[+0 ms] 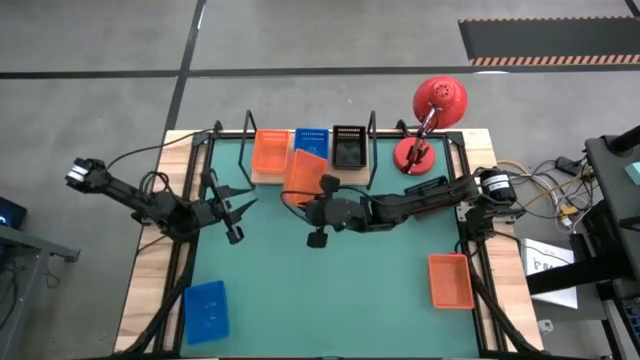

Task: Stack baskets on shelf by color
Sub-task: Stack the left orange basket on top of the orange basket on the shelf

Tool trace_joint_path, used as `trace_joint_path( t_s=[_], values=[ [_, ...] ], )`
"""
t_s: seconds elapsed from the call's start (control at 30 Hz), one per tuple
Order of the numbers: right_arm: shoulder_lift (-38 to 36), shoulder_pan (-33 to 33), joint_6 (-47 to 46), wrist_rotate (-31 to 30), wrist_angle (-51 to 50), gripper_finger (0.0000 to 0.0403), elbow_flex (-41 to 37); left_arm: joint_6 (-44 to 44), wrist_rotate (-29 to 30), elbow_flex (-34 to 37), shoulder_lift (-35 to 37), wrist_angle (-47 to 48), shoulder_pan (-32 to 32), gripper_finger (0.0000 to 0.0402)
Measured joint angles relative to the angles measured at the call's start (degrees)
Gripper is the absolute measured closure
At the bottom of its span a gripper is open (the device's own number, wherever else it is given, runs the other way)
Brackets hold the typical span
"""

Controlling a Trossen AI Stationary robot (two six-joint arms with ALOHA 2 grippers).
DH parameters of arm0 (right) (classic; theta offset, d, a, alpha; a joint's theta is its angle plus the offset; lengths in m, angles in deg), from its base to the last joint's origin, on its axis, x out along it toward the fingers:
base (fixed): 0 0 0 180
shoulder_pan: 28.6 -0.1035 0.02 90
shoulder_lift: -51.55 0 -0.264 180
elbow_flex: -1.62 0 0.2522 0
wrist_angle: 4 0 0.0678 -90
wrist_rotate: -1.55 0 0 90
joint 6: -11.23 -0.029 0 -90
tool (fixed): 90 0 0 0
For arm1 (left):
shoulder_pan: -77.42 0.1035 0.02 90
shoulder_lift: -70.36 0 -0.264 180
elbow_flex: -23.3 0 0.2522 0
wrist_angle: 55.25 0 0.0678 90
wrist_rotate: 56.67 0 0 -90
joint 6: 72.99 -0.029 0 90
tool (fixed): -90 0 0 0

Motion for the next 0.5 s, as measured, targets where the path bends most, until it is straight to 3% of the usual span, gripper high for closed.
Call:
trace_joint_path(
  t_s=[0.17, 0.5],
  values=[
    [2.1, 4.1, 0.9, 10.0, 2.9, 0.0394, 3.9, -0.1, 0.0, 0.0, -0.6, 0.0, 0.0, 0.0307],
    [11.8, 10.1, 4.5, 10.8, 2.6, 0.0394, 14.8, -0.1, 0.0, 0.0, 0.3, 0.0, 0.0, 0.0307]
  ],
)
